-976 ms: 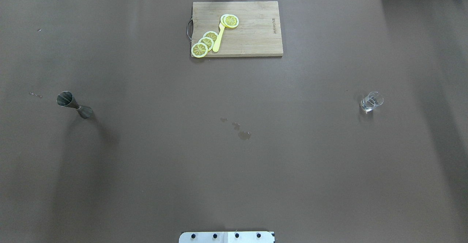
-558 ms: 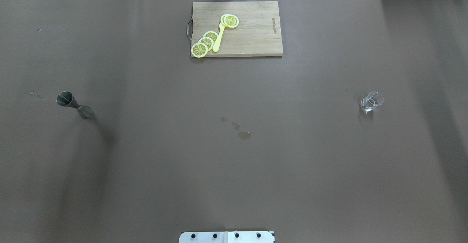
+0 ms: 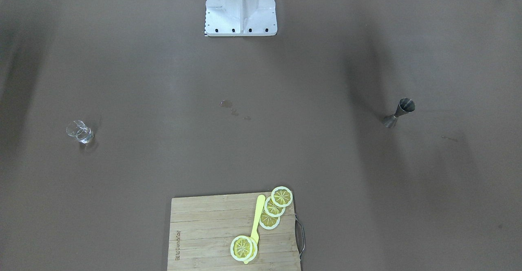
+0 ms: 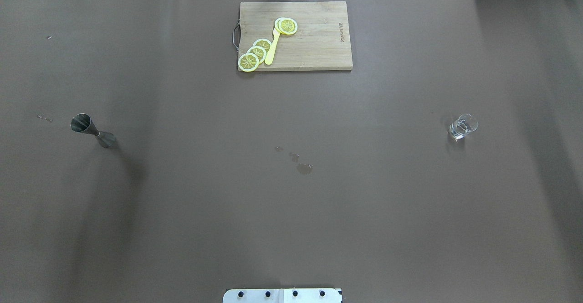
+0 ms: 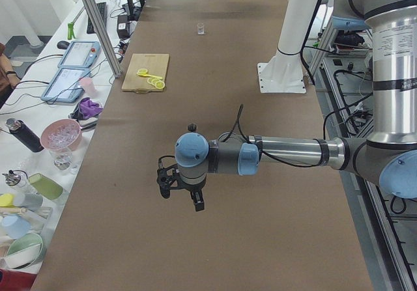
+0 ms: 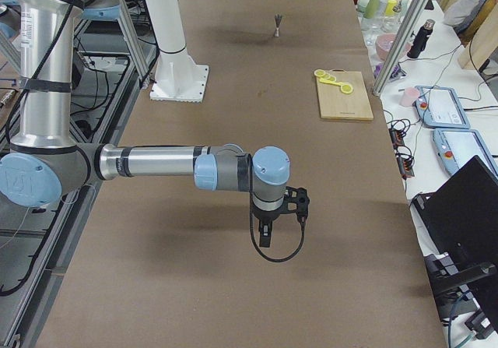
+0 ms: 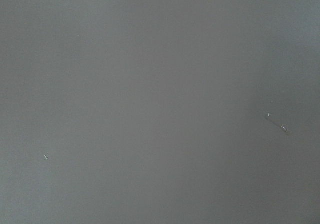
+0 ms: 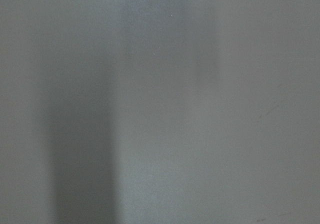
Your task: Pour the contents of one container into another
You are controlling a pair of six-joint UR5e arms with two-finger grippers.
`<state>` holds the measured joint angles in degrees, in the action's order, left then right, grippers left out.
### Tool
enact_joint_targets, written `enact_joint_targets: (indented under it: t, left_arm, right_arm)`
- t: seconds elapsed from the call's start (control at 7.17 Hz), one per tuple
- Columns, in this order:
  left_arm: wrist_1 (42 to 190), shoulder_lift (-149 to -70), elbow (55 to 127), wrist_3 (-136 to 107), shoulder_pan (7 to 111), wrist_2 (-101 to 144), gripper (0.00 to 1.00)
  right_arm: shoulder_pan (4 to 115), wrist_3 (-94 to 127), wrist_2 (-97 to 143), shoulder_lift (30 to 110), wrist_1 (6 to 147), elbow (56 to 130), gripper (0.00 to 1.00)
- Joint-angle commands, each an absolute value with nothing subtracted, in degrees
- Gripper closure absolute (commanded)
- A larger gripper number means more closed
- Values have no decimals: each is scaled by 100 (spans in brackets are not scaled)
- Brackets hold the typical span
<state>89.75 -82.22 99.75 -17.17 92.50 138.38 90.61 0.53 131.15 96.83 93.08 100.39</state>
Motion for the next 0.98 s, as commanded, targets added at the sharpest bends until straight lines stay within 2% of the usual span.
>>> enact_joint_targets:
  t: [0.0, 0.84]
  left_arm:
    - [9000, -8226, 9888, -1688, 9237, 13721, 1]
    - [9211, -8218, 9765, -1688, 9237, 13649, 1]
  right_arm:
    - [9096, 53, 13139, 9686, 9308, 10046, 0]
    - [9149, 44, 13140, 9686, 9308, 10055, 0]
